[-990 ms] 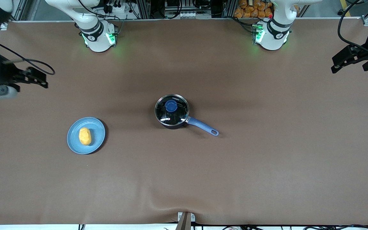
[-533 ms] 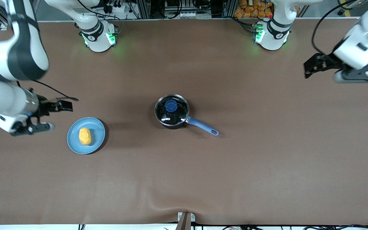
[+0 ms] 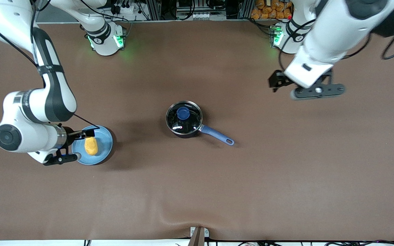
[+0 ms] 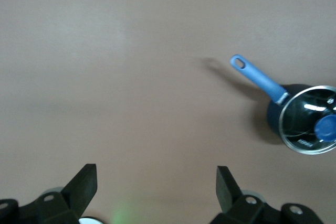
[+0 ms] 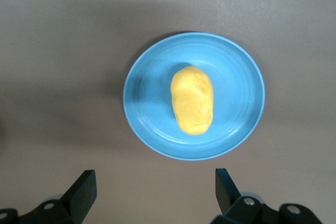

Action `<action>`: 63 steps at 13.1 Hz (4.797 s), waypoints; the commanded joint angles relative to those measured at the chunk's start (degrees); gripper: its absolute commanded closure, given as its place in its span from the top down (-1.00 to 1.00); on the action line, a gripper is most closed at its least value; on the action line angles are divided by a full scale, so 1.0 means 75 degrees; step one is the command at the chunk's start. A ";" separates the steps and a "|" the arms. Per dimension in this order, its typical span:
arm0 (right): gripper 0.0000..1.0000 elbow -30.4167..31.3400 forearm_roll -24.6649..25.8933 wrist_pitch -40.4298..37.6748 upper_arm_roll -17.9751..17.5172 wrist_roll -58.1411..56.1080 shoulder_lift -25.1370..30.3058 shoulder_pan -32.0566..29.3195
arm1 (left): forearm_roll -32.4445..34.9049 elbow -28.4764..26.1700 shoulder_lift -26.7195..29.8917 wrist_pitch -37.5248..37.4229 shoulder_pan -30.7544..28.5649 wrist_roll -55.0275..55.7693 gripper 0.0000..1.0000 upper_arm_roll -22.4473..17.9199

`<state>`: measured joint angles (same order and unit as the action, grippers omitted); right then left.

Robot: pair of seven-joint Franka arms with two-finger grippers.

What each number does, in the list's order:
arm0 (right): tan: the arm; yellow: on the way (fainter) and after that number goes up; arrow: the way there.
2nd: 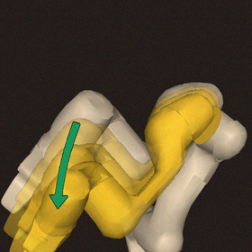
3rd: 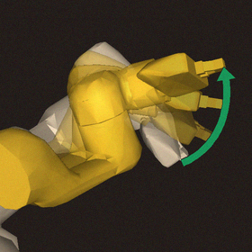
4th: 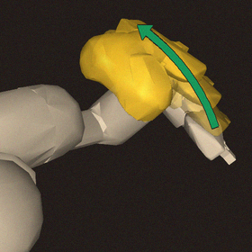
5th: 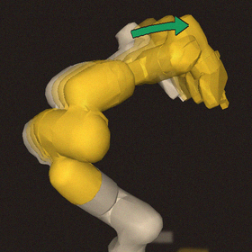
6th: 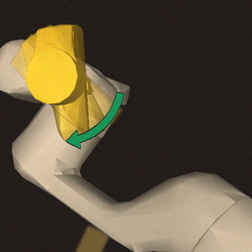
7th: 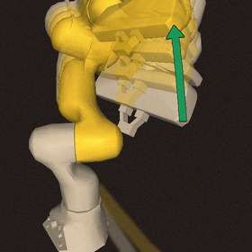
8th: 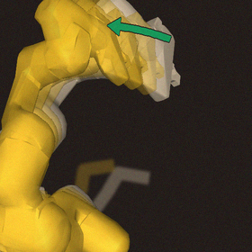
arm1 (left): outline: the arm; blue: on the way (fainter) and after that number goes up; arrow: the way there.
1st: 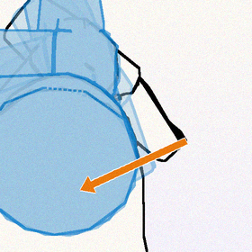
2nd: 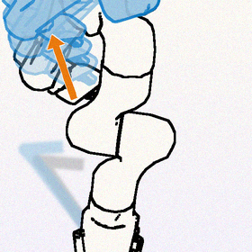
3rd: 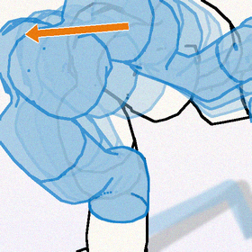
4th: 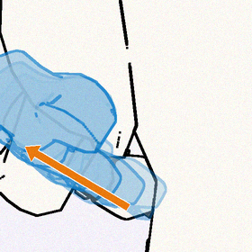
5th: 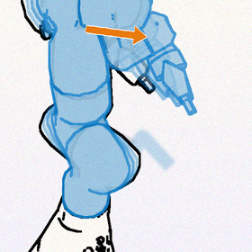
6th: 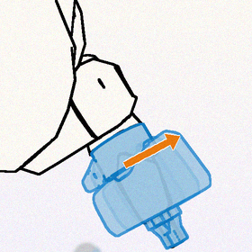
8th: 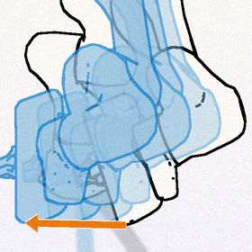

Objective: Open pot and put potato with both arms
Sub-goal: 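Lower the right gripper over the potato while the left gripper reaches the lid, then grasp the lid knob with the left gripper while the right gripper grips the potato, then lift the lid off with the left gripper while the right gripper carries the potato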

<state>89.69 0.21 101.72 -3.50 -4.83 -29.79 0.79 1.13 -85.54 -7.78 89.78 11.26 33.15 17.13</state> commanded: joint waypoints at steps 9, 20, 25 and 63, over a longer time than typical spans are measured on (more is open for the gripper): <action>1.00 0.0416 0.0182 0.1506 0.0010 -0.0141 -0.1126 -0.0140 | 0.0868 0.0542 -0.1411 0.0732 0.1778 0.2632 1.00 0.0001; 1.00 0.0416 -0.0004 0.2044 -0.0001 -0.0012 -0.1336 -0.0222 | 0.1044 0.0928 -0.2676 0.2080 0.2962 0.3934 1.00 -0.0093; 1.00 0.0405 -0.0017 0.2421 -0.0013 -0.0106 -0.1489 -0.0187 | 0.1277 0.1175 -0.3380 0.2957 0.3291 0.4568 1.00 -0.0093; -1.00 0.0534 -0.3485 0.0780 -0.0751 -0.0153 -0.0317 0.0540 | 0.1572 0.1246 -0.4414 0.4893 0.4077 0.4556 -1.00 -0.0609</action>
<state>92.78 -24.39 107.76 -9.32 -6.73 -33.19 4.41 11.68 -76.73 -43.55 126.97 42.03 67.03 13.07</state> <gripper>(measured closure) 0.467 0.401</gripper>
